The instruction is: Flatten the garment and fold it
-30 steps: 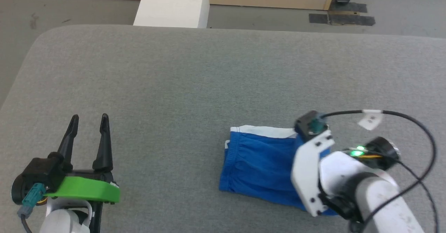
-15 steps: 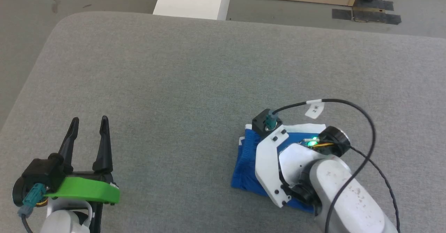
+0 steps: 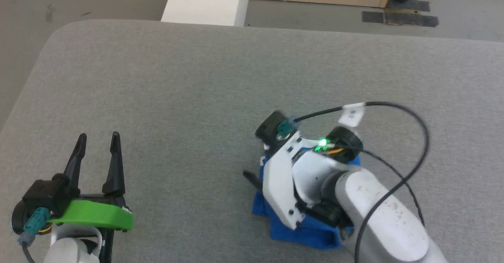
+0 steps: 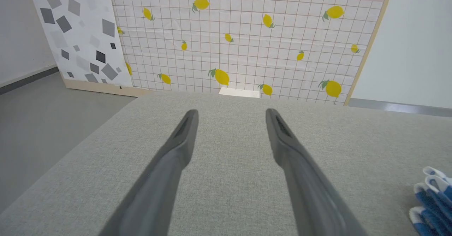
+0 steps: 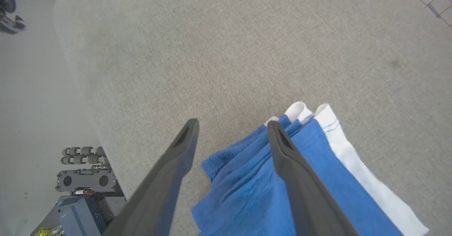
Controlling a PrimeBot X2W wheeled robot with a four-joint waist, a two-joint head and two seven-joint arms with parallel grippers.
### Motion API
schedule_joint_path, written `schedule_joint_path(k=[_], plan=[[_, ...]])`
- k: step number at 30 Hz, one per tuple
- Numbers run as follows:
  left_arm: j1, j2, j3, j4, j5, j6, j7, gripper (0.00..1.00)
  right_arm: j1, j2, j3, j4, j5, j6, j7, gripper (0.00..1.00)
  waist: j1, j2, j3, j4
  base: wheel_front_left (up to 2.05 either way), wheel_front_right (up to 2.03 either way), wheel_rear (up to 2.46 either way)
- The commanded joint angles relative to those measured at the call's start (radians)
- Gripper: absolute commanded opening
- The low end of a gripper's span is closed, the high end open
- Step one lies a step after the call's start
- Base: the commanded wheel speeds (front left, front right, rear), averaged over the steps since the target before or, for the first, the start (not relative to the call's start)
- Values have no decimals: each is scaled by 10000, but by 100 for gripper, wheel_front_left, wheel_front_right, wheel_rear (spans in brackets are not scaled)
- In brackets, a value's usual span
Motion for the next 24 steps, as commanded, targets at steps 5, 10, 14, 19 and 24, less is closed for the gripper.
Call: schedule_joint_path(k=[5,10,14,19,24], plan=[[132,-17,192,-272,165,-34,-36,100,502,-12,-2114,-823,-1313,-17,-385,100,0,0,-301,-536,0,0,0],[168,-40,256,-421,309,-34,-36,100,1846,-11,-3878,-1337,-2777,-17,230,100,0,0,-266,-721,0,0,0],[171,-40,229,-447,316,-34,-36,100,2791,-11,-4240,-1247,-3048,-17,492,100,0,0,-209,-759,0,0,0],[155,-3,166,-410,253,-34,-36,100,3136,-11,-4034,-401,-2870,-17,126,100,0,0,-103,-763,0,0,0],[107,93,102,-391,210,-34,-36,100,2813,-11,-3619,795,-2716,-17,-408,100,0,0,-4,-711,0,0,0]])
